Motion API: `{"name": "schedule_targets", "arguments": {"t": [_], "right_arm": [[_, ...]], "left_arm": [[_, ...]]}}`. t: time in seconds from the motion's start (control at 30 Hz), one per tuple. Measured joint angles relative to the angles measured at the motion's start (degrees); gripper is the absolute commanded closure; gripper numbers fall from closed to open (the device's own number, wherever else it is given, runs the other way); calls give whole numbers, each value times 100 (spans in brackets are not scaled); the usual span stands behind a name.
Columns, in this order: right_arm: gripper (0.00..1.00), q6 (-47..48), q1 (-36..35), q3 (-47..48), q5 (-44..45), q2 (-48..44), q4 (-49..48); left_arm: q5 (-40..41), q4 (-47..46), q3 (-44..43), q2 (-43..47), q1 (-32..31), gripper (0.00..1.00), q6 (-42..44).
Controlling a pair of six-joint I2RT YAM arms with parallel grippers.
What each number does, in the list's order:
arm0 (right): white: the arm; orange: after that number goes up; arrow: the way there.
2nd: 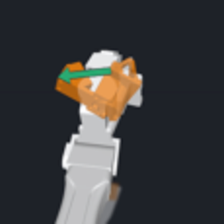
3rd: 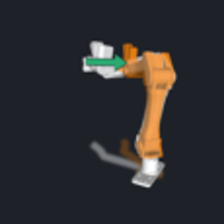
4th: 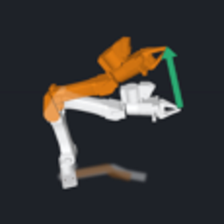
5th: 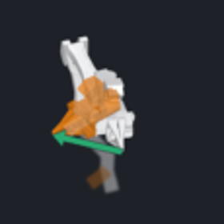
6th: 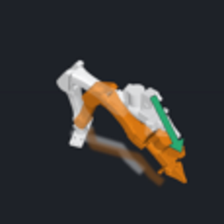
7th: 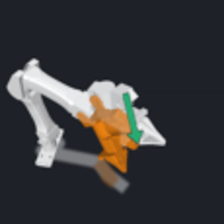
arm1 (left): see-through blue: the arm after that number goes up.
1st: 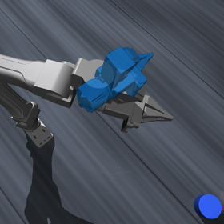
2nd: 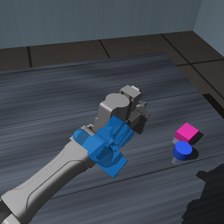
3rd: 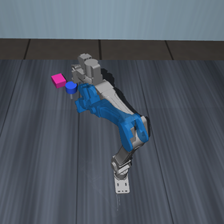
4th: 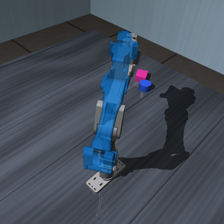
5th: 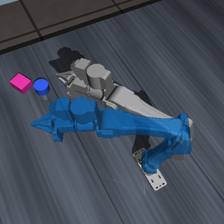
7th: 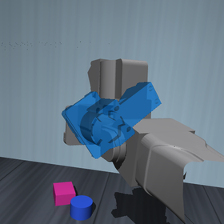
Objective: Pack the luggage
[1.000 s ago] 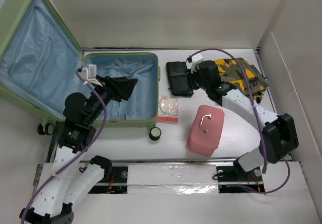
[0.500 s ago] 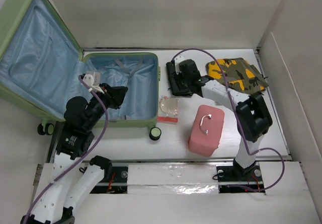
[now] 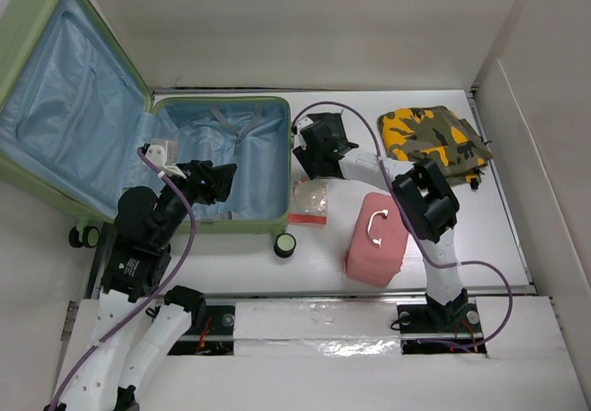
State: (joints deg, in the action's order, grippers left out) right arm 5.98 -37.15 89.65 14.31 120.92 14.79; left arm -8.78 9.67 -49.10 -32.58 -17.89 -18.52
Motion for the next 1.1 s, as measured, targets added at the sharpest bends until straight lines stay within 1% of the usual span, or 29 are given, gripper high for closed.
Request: {"name": "schedule_targets", "arguments": {"t": [0.1,0.2,0.23,0.3,0.33,0.37,0.4,0.43,0.47,0.6,0.7,0.9,1.0,1.1], "right_arm": [[42,-50,-44,-2,160,98,-33],[51,-175,-83,-2,498,184,-103],[56,-240,-94,-11,730,208,-208],[59,-310,-122,-35,968,234,-278],[64,-339,-140,-48,1123,243,-321],[78,-372,-153,-66,1257,245,-354],[82,-393,-162,-120,1373,245,-435],[93,-422,-168,-179,1475,234,-538],[99,-463,-168,-234,1563,232,-629],[100,-592,-155,-439,1705,129,-861],[100,-632,-76,-772,1641,-184,-933],[100,-686,372,-1659,1036,-1679,-1169],[100,-616,640,-1694,649,-2387,-1309],[100,-514,704,-1513,350,-2841,-1381]], "left_arm": [[4,-2,0,57,0,40,4],[2,-2,0,79,0,40,7],[2,0,0,79,0,40,9],[2,-2,0,90,0,40,9],[4,-2,0,96,0,41,11],[4,-4,0,107,0,41,13],[4,-4,0,118,0,41,15],[4,-2,0,127,0,41,22],[4,-4,0,136,0,41,24],[9,-9,0,153,0,41,28],[7,-9,0,155,0,42,39],[26,-11,0,162,0,42,48],[46,-22,2,164,0,42,48],[48,-20,2,164,0,42,48]]}}
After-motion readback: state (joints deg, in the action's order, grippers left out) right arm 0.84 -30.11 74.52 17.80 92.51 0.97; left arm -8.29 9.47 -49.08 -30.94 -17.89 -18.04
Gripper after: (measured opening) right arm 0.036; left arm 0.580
